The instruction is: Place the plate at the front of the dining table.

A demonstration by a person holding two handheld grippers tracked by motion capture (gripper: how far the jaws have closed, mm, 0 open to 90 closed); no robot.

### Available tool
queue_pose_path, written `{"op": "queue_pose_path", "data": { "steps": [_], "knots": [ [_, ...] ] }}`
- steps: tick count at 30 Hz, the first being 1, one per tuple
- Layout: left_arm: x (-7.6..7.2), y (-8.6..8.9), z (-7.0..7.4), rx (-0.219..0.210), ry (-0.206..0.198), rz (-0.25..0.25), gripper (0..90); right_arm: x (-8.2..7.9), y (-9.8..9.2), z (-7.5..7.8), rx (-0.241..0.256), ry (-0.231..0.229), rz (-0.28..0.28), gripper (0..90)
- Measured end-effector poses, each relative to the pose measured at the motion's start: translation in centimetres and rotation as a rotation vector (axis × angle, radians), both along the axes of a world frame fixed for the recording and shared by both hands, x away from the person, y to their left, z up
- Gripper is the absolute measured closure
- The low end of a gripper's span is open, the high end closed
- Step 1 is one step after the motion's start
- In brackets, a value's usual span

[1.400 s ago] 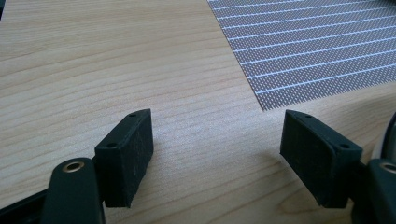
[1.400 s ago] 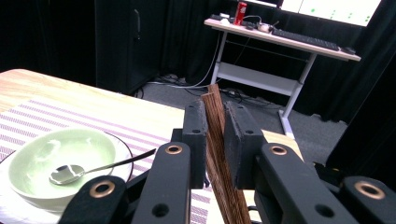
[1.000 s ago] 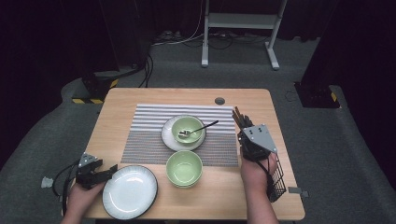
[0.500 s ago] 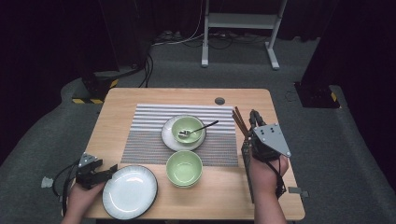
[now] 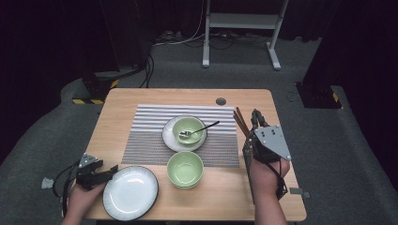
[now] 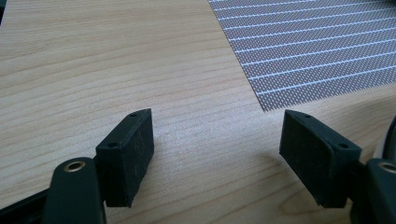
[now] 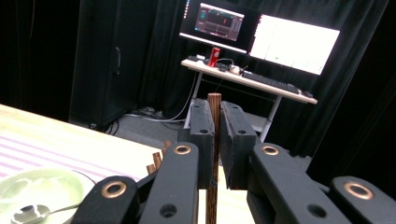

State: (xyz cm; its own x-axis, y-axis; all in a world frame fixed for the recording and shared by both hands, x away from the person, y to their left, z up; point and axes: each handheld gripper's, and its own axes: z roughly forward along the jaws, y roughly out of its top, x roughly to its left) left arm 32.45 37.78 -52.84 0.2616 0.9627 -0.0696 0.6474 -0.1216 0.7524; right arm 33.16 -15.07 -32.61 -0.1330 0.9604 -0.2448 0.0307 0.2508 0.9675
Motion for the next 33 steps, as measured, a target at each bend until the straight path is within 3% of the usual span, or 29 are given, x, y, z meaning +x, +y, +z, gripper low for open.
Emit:
{"op": "queue_pose_path", "data": {
  "steps": [16,25,33],
  "knots": [
    [0.0,0.0,0.0,-0.004,-0.001,0.002,26.3,-0.5,1.3,1.4,0.003,-0.059,0.018,84.3],
    [0.0,-0.1,0.0,0.003,0.0,0.003,26.3,-1.7,1.9,2.4,-0.017,-0.105,0.037,84.3],
    [0.0,0.0,0.0,-0.003,-0.001,0.002,26.4,-1.7,3.0,3.1,-0.037,-0.133,0.053,84.3]
  ]
}}
